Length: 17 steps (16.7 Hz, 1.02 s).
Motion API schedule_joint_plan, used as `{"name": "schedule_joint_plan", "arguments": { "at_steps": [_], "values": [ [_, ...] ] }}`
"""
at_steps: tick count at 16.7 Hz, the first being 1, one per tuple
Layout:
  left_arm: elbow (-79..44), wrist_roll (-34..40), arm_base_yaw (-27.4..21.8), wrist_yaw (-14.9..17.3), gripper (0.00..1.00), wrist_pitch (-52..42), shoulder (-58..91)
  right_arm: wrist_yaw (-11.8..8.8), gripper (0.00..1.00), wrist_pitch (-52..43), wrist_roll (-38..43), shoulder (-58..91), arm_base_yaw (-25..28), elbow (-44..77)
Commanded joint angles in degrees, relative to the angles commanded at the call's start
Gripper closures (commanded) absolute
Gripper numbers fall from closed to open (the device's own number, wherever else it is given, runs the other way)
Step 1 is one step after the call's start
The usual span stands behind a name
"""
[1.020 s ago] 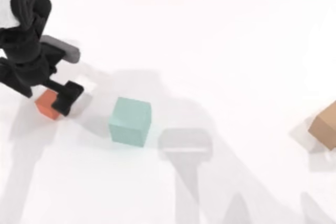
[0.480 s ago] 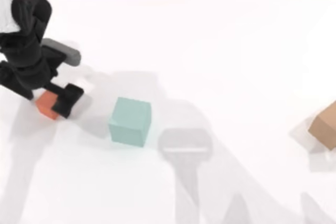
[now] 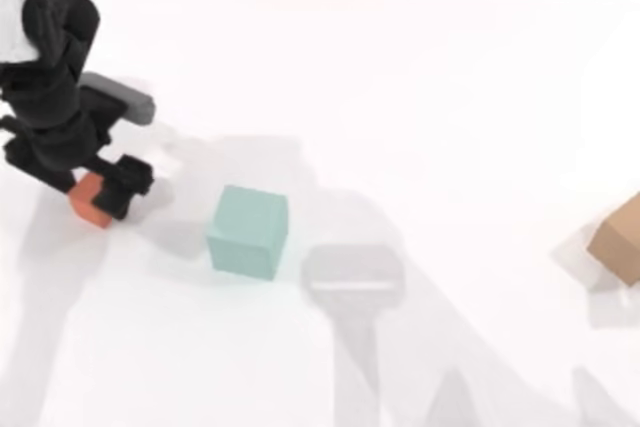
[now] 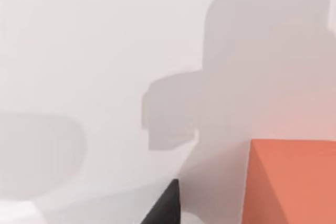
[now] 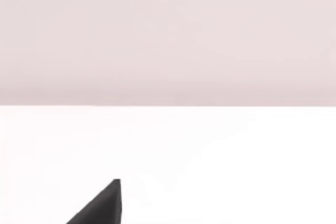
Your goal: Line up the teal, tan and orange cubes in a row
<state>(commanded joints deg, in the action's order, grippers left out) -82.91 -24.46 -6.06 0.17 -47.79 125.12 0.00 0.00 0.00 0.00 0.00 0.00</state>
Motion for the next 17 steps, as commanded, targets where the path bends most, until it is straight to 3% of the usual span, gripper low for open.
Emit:
{"name": "schedule_joint_plan", "arguments": {
  "at_steps": [3,4,11,17],
  "values": [
    [0.0,0.0,0.0,0.0,0.98,0.0,0.0,0.0,0.0,0.0,0.0,0.0,0.0,0.0],
    [0.0,0.0,0.0,0.0,1.0,0.0,0.0,0.0,0.0,0.0,0.0,0.0,0.0,0.0],
    [0.0,0.0,0.0,0.0,1.0,0.0,0.0,0.0,0.0,0.0,0.0,0.0,0.0,0.0],
    [-5.2,0.4,0.5,0.9,1.0,-7.9,-4.3,0.0,0.0,0.0,0.0,0.0,0.0,0.0]
  ]
}}
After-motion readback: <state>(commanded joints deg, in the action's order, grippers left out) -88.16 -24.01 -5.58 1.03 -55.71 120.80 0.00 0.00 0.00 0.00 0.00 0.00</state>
